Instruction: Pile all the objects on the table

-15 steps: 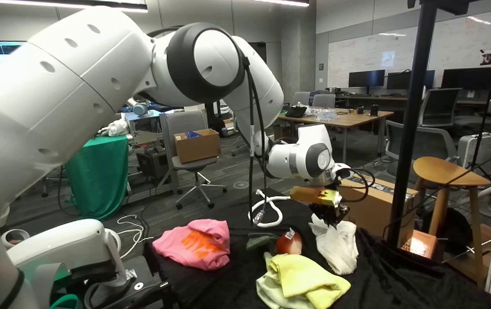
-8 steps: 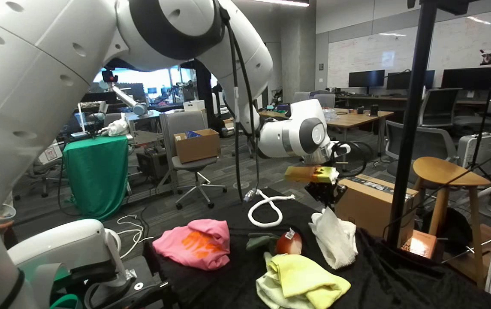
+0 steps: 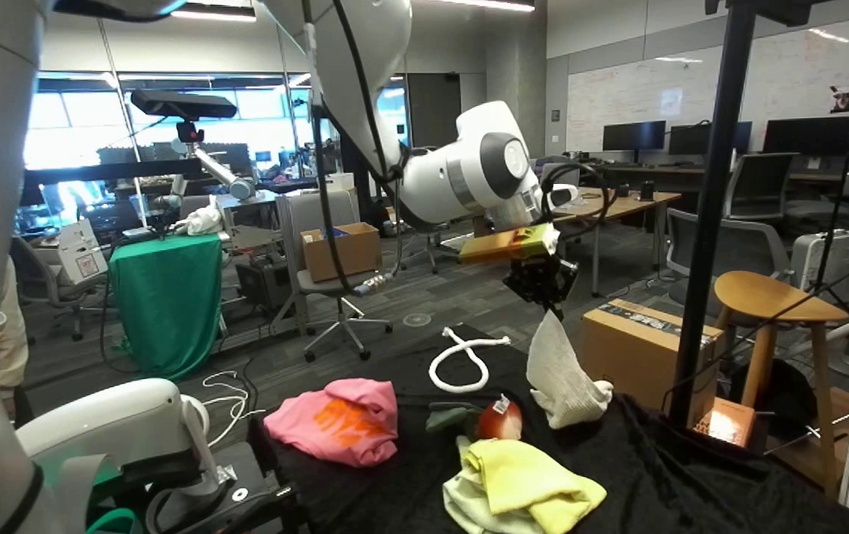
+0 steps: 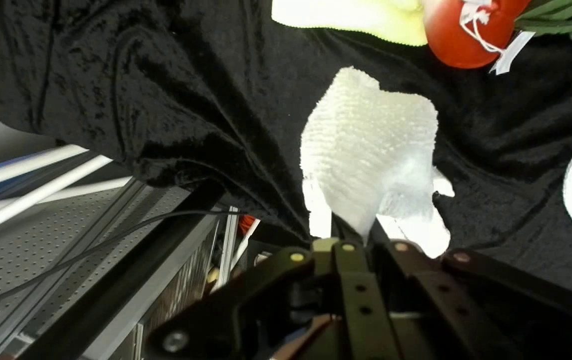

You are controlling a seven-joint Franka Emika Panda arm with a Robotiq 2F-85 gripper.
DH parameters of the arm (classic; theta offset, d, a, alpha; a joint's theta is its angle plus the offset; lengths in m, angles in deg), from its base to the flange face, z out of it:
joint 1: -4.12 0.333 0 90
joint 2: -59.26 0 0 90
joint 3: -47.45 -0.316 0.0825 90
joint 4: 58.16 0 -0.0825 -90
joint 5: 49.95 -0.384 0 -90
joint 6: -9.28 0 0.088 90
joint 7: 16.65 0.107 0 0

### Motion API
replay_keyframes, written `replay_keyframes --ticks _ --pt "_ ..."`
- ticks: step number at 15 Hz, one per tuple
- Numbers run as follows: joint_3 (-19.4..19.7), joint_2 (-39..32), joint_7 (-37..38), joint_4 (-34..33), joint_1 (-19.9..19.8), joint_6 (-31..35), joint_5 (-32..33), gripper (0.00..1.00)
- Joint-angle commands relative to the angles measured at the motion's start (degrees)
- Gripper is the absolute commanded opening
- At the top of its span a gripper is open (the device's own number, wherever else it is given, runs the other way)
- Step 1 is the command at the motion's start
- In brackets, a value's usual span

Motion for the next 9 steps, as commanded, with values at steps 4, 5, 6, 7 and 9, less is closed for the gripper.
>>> replay_keyframes --ticks 4,5,6,7,9 --pt "-2.15 18.98 4.97 11.2 -1.72 -2.04 7.8 0.01" --pt "-2.8 21.08 5.47 11.89 -2.3 -2.54 8.62 0.01" --pt "-3.6 22.79 5.9 12.33 -2.99 -3.08 9.12 0.01" --pt "-4.42 24.62 6.03 12.85 -3.79 -3.4 9.25 0.01" --pt "-5.98 27.84 6.26 13.69 -5.41 -3.59 9.34 0.01"
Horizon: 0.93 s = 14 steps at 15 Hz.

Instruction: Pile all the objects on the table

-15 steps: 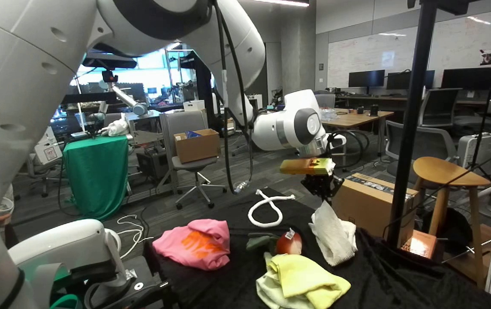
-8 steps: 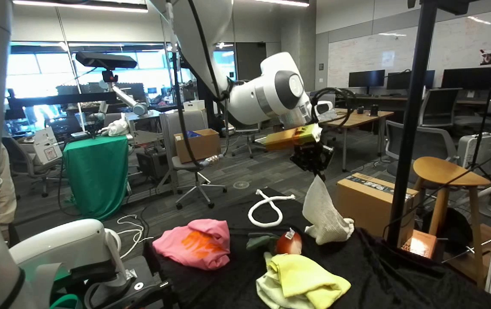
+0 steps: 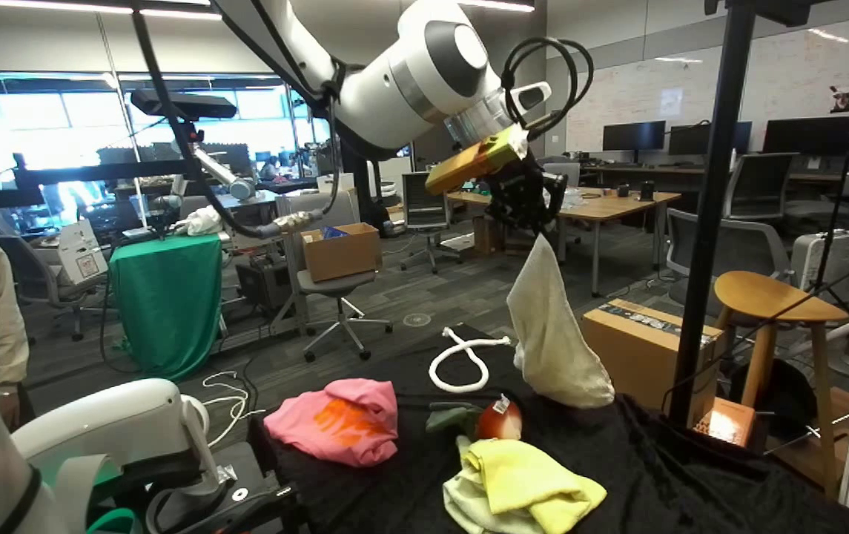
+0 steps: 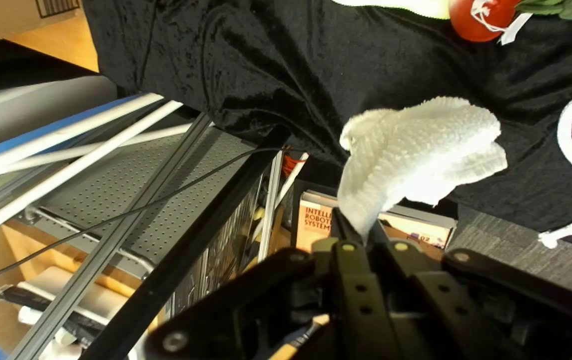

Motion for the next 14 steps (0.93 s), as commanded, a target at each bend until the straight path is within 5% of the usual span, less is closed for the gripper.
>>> replay_keyframes --ticks 1,7,14 --pt "-3.49 8.03 1.8 3.64 -3.73 -0.34 1.87 0.01" --pt "-6.35 16.01 0.83 5.58 -8.4 0.06 0.53 0.01" --pt "-9.22 15.99 -0.73 8.73 -9.55 -0.53 0.0 0.01"
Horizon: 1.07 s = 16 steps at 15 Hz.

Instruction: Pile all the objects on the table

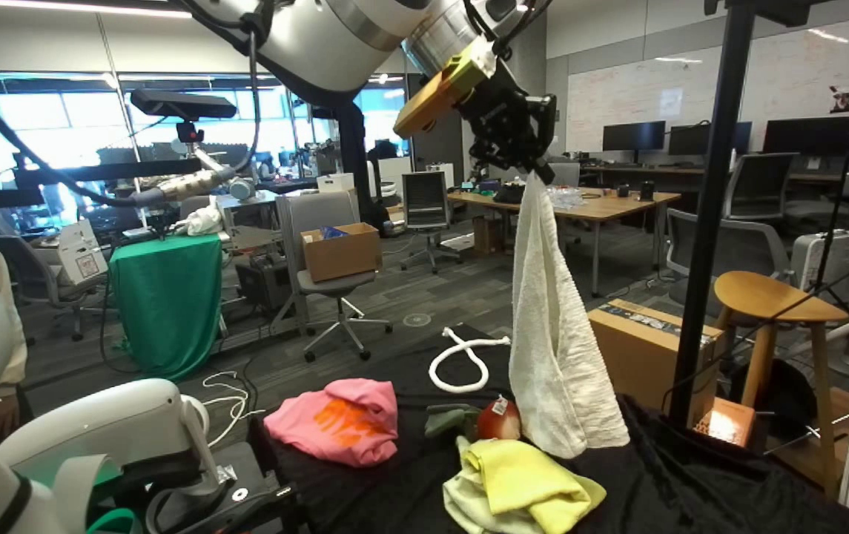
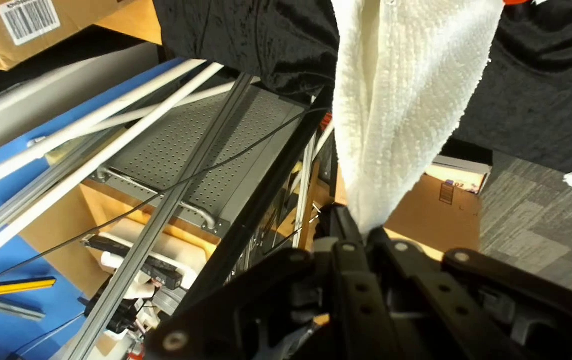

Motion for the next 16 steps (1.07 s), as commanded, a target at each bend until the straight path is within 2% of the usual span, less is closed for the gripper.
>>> replay_keyframes --ticks 1,2,3,4,5,13,16 --pt "-2.38 0.22 -1.28 2.01 -0.91 -0.4 -0.42 0.01" --pt "-2.62 -0.25 -1.74 2.19 -0.67 -0.69 -0.91 0.01" --pt "-2.8 -0.51 -2.09 2.39 -0.5 -0.94 -1.35 0.19" --pt "-2.94 -0.81 -2.56 2.44 -0.35 -1.45 -1.82 0.31" --pt "-3.07 -1.04 -3.08 2.49 -0.31 -1.89 -1.95 0.36" --pt "-3.15 -2.41 -7.12 2.12 0.07 -3.91 -2.81 0.99" --pt "-3.52 -3.85 -9.09 1.27 0.61 -3.12 -2.67 1.0"
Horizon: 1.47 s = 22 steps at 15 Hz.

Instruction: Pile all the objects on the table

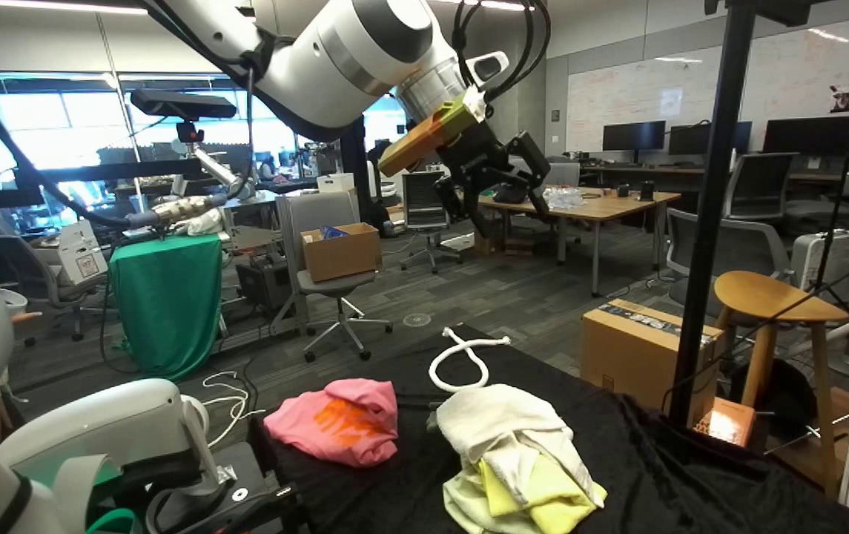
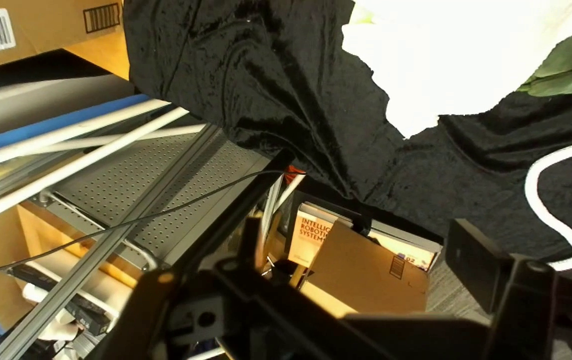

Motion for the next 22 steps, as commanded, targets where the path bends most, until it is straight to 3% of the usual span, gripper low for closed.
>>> replay_keyframes --ticks 1,6,11,17,22 --pt "-0.96 -2.16 -3.76 -2.07 0.87 0.01 -1.18 1.0" --pt "-5.11 -8.26 -3.24 -6.34 3.89 -2.34 -0.27 1.0" --pt "-8.94 -17.46 -1.11 -15.42 8.87 -7.93 -0.07 1.0" --pt "-9.02 -24.98 -3.07 -26.34 14.02 -14.54 -0.11 1.0" --pt "-8.33 -33.34 -2.69 -39.24 17.56 -20.97 0.54 1.0"
